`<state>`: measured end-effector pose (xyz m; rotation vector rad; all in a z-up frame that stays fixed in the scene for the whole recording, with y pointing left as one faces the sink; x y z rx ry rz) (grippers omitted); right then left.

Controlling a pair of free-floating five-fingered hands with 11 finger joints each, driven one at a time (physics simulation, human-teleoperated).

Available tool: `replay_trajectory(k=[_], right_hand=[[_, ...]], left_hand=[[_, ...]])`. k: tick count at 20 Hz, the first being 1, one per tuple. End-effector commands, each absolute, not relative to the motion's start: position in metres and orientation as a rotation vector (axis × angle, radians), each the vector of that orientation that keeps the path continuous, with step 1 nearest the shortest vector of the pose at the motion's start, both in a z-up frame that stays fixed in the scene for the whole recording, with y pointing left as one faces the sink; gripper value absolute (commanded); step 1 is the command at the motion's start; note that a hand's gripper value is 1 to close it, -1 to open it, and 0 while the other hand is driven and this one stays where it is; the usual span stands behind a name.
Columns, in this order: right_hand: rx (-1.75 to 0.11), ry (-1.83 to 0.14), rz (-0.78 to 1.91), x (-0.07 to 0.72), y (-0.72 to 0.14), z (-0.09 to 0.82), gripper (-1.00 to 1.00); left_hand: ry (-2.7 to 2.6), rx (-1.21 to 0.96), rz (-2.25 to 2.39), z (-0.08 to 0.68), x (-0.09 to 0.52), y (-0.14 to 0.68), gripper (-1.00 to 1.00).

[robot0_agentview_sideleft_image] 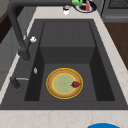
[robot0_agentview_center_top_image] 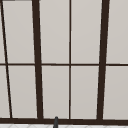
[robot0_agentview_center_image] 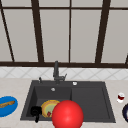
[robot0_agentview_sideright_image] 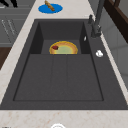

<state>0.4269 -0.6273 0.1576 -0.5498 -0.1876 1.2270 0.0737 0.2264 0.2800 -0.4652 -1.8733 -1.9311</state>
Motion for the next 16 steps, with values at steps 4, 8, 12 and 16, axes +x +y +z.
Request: replay_trajectory(k=[4,8,12,16], right_hand=[[-0.494,-0.119,1.252,0.442,-0.619,0.175,1.00],[-0.414,-0.050,1.324,0.467,-0.606,0.172,1.00],[-0.399,-0.051,1.391,0.485,-0.604,0.145,1.00],[-0.393,-0.067,1.429,0.496,-0.612,0.129,1.00]], left_hand=[[-1.873,-0.465,-1.931,0.280,0.074,0.226,0.00],[-1.873,-0.465,-1.931,0.280,0.074,0.226,0.00],[-1.873,-0.465,-1.931,0.280,0.074,0.226,0.00],[-1.873,-0.465,-1.931,0.280,0.074,0.226,0.00]])
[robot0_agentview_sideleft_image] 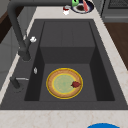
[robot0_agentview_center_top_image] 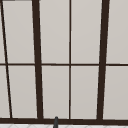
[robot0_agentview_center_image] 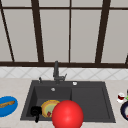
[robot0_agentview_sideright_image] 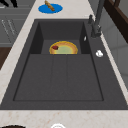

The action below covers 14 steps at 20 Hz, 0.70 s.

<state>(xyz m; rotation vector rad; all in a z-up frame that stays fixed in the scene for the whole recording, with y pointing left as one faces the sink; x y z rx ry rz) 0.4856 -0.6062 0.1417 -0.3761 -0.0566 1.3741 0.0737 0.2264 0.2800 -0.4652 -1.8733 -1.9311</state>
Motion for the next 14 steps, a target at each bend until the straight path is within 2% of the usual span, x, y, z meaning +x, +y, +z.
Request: replay_trajectory(k=[1,8,14], right_hand=[[-0.378,-0.072,1.452,0.497,-0.616,0.122,-1.00],[-0.259,-0.104,1.494,0.494,-0.631,0.138,-1.00],[-0.299,-0.135,1.345,0.477,-0.625,0.165,-1.00]], left_hand=[[-1.873,-0.465,-1.931,0.280,0.074,0.226,0.00],[-1.873,-0.465,-1.931,0.280,0.074,0.226,0.00],[-1.873,-0.465,-1.931,0.280,0.074,0.226,0.00]])
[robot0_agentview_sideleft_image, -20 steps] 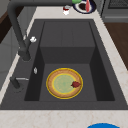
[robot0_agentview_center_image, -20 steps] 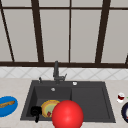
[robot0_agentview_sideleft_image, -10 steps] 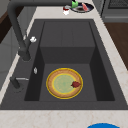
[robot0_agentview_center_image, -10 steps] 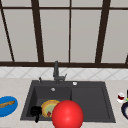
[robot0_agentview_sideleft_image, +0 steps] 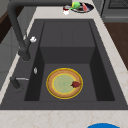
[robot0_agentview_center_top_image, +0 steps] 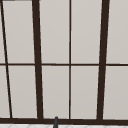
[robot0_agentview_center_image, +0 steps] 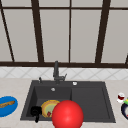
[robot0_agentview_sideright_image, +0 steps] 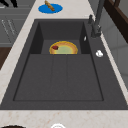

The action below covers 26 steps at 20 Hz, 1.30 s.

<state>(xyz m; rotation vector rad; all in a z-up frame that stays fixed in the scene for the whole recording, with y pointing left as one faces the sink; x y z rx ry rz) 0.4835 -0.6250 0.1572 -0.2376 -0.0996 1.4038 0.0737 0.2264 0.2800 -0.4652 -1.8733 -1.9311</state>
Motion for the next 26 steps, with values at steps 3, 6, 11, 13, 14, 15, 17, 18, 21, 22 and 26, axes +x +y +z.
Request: replay_trajectory(k=[3,6,11,13,14,15,17,18,21,22,26], right_hand=[[-0.334,-0.159,1.306,0.469,-0.625,0.177,-1.00],[-0.379,-0.181,1.259,0.464,-0.621,0.195,-1.00],[-0.402,-0.201,1.183,0.454,-0.618,0.214,-1.00],[-0.411,-0.199,1.162,0.448,-0.615,0.214,-1.00],[-0.414,-0.198,1.153,0.446,-0.615,0.214,-1.00],[-0.418,-0.201,1.147,0.444,-0.614,0.214,-1.00],[-0.426,-0.208,1.140,0.439,-0.612,0.217,-1.00],[-0.427,-0.212,1.138,0.436,-0.612,0.218,-1.00],[-0.439,-0.209,1.130,0.428,-0.609,0.221,-1.00],[-0.440,-0.203,1.128,0.425,-0.609,0.222,-1.00],[-0.398,-0.170,1.133,0.419,-0.610,0.234,-1.00]], left_hand=[[-1.873,-0.465,-1.931,0.280,0.074,0.226,0.00],[-1.873,-0.465,-1.931,0.280,0.074,0.226,0.00],[-1.873,-0.465,-1.931,0.280,0.074,0.226,0.00],[-1.873,-0.465,-1.931,0.280,0.074,0.226,0.00],[-1.873,-0.465,-1.931,0.280,0.074,0.226,0.00],[-1.873,-0.465,-1.931,0.280,0.074,0.226,0.00],[-1.873,-0.465,-1.931,0.280,0.074,0.226,0.00],[-1.873,-0.465,-1.931,0.280,0.074,0.226,0.00],[-1.873,-0.465,-1.931,0.280,0.074,0.226,0.00],[-1.873,-0.465,-1.931,0.280,0.074,0.226,0.00],[-1.873,-0.465,-1.931,0.280,0.074,0.226,0.00]])
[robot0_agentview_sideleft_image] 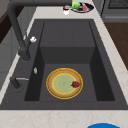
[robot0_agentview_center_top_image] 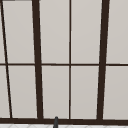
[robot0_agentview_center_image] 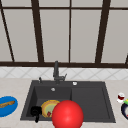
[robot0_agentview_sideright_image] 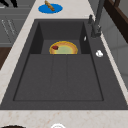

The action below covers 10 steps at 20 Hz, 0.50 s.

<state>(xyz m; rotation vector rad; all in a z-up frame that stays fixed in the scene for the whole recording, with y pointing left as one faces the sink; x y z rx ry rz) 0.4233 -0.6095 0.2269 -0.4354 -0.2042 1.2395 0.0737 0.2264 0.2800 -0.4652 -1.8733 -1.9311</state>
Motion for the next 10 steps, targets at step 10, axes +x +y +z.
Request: replay_trajectory(k=[10], right_hand=[[-0.381,-0.174,1.154,0.396,-0.607,0.266,-1.00]], left_hand=[[-1.873,-0.465,-1.931,0.280,0.074,0.226,0.00]])
